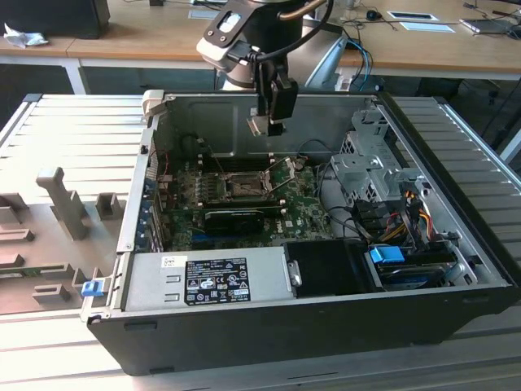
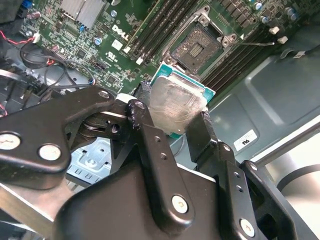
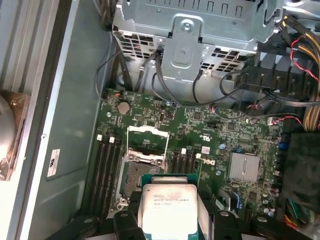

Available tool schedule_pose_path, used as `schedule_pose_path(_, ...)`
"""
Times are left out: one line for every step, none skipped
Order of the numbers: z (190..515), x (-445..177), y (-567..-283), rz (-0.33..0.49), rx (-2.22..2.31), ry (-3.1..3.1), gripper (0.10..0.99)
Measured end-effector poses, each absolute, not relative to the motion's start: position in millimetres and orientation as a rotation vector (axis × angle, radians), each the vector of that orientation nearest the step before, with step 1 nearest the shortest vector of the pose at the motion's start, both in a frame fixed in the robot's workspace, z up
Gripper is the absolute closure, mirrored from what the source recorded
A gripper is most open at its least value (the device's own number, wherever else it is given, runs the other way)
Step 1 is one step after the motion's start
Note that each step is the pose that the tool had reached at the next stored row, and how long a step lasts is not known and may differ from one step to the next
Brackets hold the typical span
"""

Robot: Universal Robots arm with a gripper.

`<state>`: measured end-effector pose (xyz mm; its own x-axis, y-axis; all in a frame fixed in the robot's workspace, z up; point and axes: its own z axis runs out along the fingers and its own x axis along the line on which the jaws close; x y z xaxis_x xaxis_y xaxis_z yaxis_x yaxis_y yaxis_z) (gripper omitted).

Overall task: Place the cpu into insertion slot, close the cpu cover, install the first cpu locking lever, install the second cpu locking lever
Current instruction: 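Place the cpu into insertion slot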

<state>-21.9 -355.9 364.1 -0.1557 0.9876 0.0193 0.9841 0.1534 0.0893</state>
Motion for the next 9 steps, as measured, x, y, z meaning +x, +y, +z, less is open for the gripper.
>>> schedule_pose_path(364.0,-21.9,-355.9,0.124,2.023,2.343,0.561)
schedule_pose_path(363.9,-21.9,-355.9,0.124,2.033,2.334,0.561)
schedule_pose_path(363.9,-21.9,-355.9,0.124,2.040,2.327,0.561)
schedule_pose_path(363.8,-21.9,-355.9,0.124,2.045,2.323,0.561)
schedule_pose_path(363.8,-21.9,-355.9,0.123,2.053,2.315,0.561)
schedule_pose_path(363.7,-21.9,-355.9,0.123,2.060,2.309,0.561)
schedule_pose_path(363.6,-21.9,-355.9,0.123,2.068,2.301,0.561)
schedule_pose_path(363.5,-22.0,-355.9,0.123,2.076,2.294,0.561)
schedule_pose_path(363.3,-22.0,-355.9,0.123,2.083,2.287,0.561)
